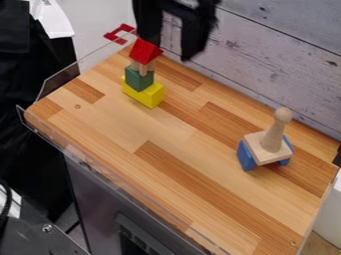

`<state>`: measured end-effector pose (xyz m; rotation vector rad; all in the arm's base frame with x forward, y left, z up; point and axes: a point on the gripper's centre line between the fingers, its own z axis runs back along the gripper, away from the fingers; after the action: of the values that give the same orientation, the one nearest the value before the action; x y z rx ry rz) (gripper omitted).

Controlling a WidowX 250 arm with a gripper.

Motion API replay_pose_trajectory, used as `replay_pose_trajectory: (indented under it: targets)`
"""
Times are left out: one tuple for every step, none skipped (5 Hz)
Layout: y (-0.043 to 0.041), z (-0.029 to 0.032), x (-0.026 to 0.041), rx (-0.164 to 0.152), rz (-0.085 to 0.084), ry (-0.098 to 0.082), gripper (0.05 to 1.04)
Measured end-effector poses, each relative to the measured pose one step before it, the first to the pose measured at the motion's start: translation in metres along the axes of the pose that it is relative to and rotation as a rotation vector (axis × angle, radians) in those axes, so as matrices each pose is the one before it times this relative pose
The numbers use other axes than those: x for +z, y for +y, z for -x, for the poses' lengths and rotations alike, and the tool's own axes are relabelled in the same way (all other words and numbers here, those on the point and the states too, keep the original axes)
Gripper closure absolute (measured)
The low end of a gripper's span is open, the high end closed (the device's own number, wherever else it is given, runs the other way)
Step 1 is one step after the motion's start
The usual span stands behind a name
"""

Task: Remove the red triangle to the right side of the table

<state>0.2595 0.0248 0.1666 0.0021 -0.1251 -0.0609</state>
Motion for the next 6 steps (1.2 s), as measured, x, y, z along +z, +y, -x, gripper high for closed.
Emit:
replay_pose_trajectory:
  targets:
    - [0.02538, -0.00165, 0.00395, -0.0298, -0.0162, -0.0006, 0.085]
    - [0.02476, 0.00065, -0.00088, -0.0183, 0.0076, -0.0236, 0.085]
    - [0.02644, -0.00022, -0.00658, 0.0261, 0.0158, -0.0021, 0.085]
    - [0.01278, -0.00587, -0.01539, -0.0053, 0.0166, 0.0396, 0.085]
    - [0.00336, -0.00849, -0.01388, -0.0291, 0.0107, 0.0319, 0.085]
    - [-0.0005, -0.00854, -0.00849, -0.0287, 0.0005, 0.03, 0.085]
